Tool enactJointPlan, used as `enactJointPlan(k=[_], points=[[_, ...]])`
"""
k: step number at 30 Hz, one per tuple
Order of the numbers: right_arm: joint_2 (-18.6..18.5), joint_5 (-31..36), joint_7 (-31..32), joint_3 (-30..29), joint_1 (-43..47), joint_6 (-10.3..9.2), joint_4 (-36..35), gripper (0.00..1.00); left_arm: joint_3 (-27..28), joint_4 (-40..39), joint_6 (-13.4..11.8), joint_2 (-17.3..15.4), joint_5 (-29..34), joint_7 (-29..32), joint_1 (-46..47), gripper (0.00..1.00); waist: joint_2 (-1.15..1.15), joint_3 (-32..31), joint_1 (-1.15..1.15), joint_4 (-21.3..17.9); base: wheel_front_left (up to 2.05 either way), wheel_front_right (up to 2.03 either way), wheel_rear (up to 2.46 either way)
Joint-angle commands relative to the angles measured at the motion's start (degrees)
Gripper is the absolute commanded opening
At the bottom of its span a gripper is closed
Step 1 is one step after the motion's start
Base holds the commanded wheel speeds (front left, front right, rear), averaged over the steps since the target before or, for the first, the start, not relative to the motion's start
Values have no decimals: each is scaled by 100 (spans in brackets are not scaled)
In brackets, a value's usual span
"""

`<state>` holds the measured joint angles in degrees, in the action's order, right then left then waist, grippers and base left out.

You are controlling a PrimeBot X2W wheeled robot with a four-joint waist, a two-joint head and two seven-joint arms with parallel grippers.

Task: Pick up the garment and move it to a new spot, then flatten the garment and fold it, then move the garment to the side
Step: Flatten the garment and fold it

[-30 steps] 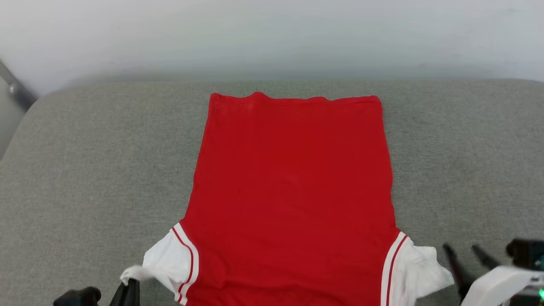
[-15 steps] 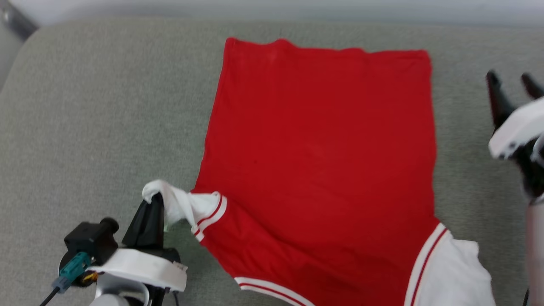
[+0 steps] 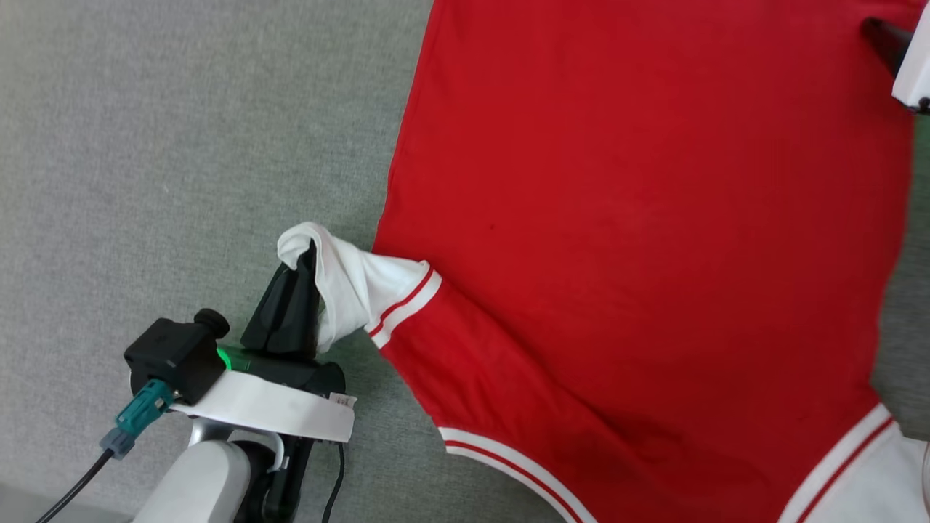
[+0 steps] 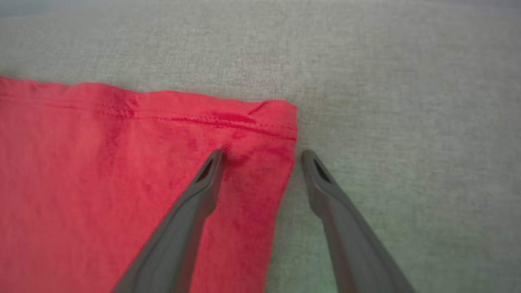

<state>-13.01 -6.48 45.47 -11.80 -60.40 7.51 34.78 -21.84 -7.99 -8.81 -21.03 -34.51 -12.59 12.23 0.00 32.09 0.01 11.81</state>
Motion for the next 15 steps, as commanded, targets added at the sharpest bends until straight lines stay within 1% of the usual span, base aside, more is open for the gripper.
enactJointPlan(k=[1,2,3,4,5,6,7,10,15], points=[[20,85,218,35,-63,-3,146,100,-9,40,47,40,13,-45,115,0,0,247,-1,161,0,0,0],[20,85,218,35,-63,-3,146,100,-9,40,47,40,13,-45,115,0,0,247,-1,161,0,0,0],[118,83,611,14,137,-3,444,100,-36,108,85,78,0,-76,162,0,0,276,-1,177,0,0,0],[150,70,754,22,197,-3,525,100,-39,131,99,85,-2,-80,175,0,0,275,-1,178,0,0,0],[178,43,858,26,256,-2,577,53,-44,154,108,92,-6,-87,183,0,0,270,-1,176,0,0,0],[196,10,963,33,310,-2,610,29,-50,178,109,97,-7,-84,189,0,0,252,-1,175,0,0,0],[196,-1,983,63,337,-1,577,0,-51,196,111,98,-11,-86,188,0,0,235,-1,170,0,0,0],[73,-12,855,212,323,-2,354,0,-56,275,115,91,-23,-96,157,0,0,123,-1,134,0,0,0],[-353,-101,467,605,187,-6,-189,0,-45,408,63,47,-42,-61,1,0,0,-253,-1,5,0,0,0]])
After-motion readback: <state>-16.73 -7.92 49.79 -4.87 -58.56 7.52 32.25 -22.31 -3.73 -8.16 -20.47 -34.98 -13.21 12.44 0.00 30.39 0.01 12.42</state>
